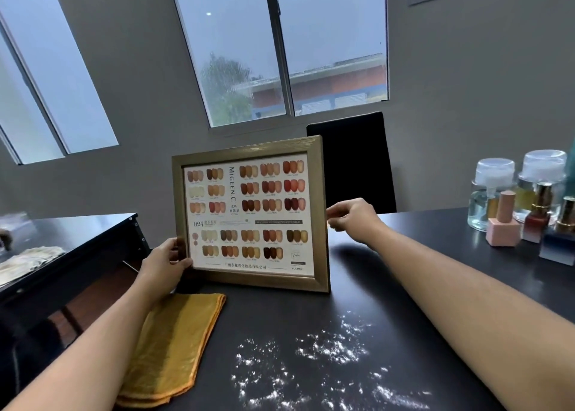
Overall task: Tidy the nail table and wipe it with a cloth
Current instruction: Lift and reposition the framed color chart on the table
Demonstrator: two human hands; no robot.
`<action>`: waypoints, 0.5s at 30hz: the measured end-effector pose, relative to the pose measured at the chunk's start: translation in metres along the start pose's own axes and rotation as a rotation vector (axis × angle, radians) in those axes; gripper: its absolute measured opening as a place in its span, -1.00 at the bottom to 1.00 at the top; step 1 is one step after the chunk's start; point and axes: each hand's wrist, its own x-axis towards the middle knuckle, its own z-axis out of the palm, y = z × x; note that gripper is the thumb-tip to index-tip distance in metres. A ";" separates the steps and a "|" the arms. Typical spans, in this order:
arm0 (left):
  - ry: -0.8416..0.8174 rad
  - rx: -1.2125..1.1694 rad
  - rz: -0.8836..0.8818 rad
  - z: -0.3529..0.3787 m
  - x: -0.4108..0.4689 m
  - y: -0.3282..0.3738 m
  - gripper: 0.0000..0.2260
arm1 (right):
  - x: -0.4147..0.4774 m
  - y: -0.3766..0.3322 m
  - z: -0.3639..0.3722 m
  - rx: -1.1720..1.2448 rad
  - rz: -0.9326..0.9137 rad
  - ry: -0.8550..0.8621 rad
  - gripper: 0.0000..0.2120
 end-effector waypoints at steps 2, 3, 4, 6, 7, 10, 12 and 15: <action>0.002 0.004 -0.002 -0.001 -0.002 0.001 -0.60 | -0.013 0.000 -0.018 0.035 -0.043 0.020 -0.82; 0.004 0.006 -0.001 -0.001 -0.003 0.002 -0.60 | -0.021 -0.001 -0.026 0.067 -0.056 0.008 -0.84; 0.007 0.010 0.005 -0.001 -0.005 0.003 -0.61 | -0.029 -0.002 -0.033 0.104 -0.064 -0.016 -0.84; 0.014 0.018 0.017 -0.001 -0.008 0.005 -0.61 | -0.047 -0.003 -0.042 0.171 -0.069 -0.095 -0.81; 0.016 0.021 0.018 -0.002 -0.011 0.007 -0.60 | -0.055 -0.004 -0.044 0.198 -0.058 -0.141 -0.80; 0.018 0.008 0.010 -0.002 -0.017 0.009 -0.59 | -0.076 -0.009 -0.041 0.207 -0.025 -0.236 -0.80; 0.019 0.007 0.014 -0.003 -0.021 0.009 -0.58 | -0.085 -0.010 -0.034 0.173 -0.015 -0.259 -0.82; 0.013 -0.004 0.014 -0.004 -0.025 0.007 -0.58 | -0.092 -0.012 -0.024 0.130 -0.014 -0.241 -0.93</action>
